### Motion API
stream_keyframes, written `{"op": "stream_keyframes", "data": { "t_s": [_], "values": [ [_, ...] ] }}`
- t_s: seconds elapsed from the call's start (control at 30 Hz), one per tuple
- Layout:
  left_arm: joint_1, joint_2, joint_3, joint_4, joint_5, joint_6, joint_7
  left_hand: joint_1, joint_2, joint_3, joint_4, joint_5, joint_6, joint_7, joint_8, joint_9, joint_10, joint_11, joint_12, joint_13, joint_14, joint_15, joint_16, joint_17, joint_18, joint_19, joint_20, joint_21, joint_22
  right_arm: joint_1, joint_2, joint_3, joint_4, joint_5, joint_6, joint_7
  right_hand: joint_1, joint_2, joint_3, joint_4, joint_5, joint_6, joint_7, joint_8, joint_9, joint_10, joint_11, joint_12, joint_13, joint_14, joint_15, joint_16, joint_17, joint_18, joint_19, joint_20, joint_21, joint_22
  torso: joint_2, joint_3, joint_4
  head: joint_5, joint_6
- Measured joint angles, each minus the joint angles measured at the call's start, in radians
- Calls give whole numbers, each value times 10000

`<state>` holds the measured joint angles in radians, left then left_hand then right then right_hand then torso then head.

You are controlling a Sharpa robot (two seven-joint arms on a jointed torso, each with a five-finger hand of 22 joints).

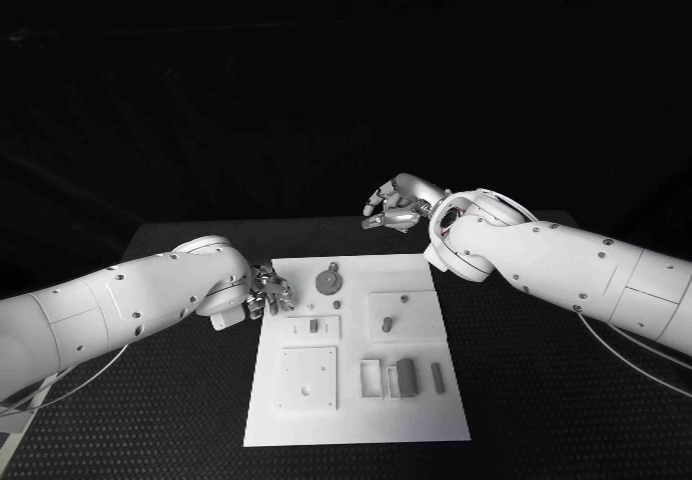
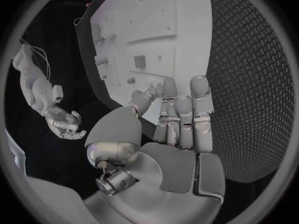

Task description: Assemble the parts on the task board

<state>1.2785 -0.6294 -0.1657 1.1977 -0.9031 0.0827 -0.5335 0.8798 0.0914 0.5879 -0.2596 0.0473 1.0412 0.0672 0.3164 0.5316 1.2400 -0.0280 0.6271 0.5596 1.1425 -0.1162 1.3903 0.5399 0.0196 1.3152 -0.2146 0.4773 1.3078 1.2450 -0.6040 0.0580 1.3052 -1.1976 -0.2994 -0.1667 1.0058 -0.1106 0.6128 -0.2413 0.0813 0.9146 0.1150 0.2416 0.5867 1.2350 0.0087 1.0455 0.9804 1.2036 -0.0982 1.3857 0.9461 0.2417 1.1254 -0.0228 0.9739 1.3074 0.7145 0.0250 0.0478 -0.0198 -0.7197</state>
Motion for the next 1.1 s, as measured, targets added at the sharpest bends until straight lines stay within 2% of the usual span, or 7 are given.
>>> {"op": "stream_keyframes", "data": {
  "t_s": [0.37, 0.67, 1.1],
  "values": [
    [-4, -367, -9, 738, 75, -189, -153, -53, 47, 40, -9, 45, 108, -101, 2, -10, 129, -45, 0, -9, 85, -48, 78, 55, -1, 55, -50, 38, -1, -29, -16, 0, -6, 5, 35, -6, 0, 0, 0, 0, 0, 1, -1, 0, -1, 0, 0, 0, 0, 0, 0, 0, -1, 0, 0, 1, 0, 0, 8, -13, -12, 21, -25],
    [-12, -396, -13, 856, 77, -257, -217, -106, 19, 46, -2, 48, 118, -108, 3, -15, 145, -61, 0, -8, 122, -57, 78, 60, -3, 56, -49, 39, -2, -41, -19, -1, -6, 8, 49, -10, 0, 0, 0, 0, 0, 2, -2, 0, -2, 1, -1, 0, 0, 0, 0, 0, -1, 0, -1, 1, 0, 0, 11, -13, -14, 34, -58],
    [-168, -515, -38, 1171, -46, -264, -294, -227, 6, 44, -2, 48, 167, -119, 3, -26, 196, -74, 39, -8, 161, -87, 121, 81, -3, 72, -32, 39, -4, -46, -15, -1, -9, 10, 63, -15, -40, -41, 0, 0, 0, 3, -3, -36, 6, 1, -1, 0, 0, 0, 0, 0, 7, 0, -1, 2, 0, 0, 13, 6, -16, 58, -91]
  ]
}}
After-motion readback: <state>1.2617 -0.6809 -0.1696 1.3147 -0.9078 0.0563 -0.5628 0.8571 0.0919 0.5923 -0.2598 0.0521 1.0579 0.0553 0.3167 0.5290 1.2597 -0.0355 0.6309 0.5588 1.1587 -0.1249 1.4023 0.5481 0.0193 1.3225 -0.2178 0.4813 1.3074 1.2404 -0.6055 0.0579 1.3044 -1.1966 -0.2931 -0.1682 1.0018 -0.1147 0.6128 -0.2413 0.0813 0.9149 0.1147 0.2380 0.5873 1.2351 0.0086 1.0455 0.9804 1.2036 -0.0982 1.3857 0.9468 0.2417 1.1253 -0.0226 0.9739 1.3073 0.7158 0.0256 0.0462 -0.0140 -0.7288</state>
